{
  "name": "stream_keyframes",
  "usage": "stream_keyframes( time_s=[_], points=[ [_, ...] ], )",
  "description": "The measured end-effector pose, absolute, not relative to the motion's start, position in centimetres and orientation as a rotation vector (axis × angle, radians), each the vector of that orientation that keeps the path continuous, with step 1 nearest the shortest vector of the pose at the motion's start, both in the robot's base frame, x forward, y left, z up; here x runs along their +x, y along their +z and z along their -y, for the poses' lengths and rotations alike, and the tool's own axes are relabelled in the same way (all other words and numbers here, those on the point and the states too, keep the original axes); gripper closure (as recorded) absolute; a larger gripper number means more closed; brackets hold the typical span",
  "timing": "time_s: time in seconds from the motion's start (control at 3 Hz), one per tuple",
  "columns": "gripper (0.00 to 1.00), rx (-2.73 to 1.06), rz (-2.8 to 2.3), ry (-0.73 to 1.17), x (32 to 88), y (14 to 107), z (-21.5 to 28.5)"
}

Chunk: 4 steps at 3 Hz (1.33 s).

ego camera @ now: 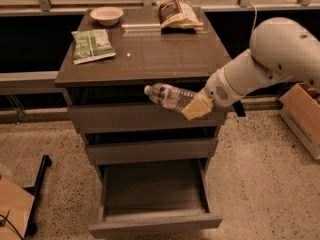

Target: Place water bottle into bottom drawer

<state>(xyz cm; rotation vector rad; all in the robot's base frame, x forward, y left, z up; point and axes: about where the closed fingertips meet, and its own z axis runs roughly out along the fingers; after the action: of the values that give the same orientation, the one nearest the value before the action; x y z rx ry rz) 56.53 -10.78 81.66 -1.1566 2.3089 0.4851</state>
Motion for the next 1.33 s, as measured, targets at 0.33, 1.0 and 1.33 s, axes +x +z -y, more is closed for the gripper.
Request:
stream_keyframes(
  time_s=[0.33, 1.0, 1.33],
  points=[
    [1.00, -1.158, -2.400, 0.642, 51.7, 76.6, 9.9],
    [1.00, -1.138, -2.492, 0.815, 47.9, 71.2, 8.9],
    [1.00, -1.193, -2.492, 0.787, 48.4, 69.6, 7.3]
  ],
)
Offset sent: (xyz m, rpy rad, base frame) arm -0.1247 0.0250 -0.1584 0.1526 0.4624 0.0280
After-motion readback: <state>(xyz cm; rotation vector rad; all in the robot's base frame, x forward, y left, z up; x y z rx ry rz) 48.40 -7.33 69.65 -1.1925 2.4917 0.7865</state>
